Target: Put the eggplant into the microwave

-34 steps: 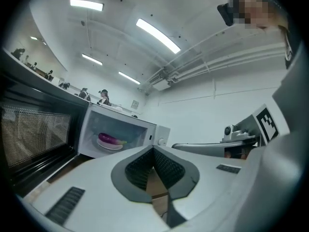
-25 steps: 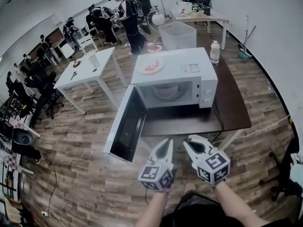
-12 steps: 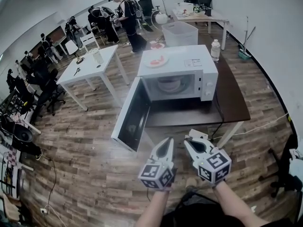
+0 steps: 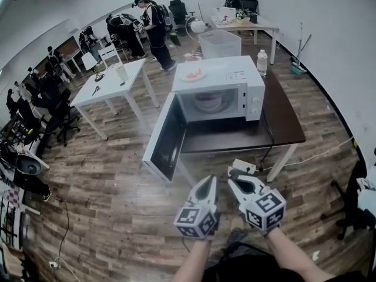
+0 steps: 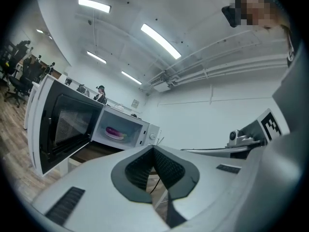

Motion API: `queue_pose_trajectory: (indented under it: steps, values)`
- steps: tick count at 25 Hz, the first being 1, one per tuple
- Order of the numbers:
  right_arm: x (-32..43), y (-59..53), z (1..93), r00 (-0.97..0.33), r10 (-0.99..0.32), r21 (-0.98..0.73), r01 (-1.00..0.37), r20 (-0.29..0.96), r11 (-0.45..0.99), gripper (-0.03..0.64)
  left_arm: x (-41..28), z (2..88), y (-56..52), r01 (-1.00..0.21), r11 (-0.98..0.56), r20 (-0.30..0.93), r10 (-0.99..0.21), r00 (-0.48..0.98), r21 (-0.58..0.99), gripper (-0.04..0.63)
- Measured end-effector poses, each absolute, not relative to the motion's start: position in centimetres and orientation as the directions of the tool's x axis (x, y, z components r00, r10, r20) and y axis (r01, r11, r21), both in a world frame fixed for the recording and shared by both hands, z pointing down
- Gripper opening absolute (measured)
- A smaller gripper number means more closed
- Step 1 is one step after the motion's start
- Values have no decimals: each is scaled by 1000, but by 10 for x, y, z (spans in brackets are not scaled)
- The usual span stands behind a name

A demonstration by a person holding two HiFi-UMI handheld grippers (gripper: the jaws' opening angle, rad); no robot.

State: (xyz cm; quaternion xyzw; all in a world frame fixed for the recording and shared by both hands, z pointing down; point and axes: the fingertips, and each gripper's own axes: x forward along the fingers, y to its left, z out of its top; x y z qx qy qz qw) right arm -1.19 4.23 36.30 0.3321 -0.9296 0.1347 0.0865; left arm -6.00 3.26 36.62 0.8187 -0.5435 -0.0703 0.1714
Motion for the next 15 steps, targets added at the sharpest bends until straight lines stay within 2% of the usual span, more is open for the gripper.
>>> queue_pose_trajectory:
  steps: [15]
  values:
    - [-9,101,369,-746,-616,-217,-665,253,715,-2,-62,378,95,-849,-357,89,-903,420,390,0]
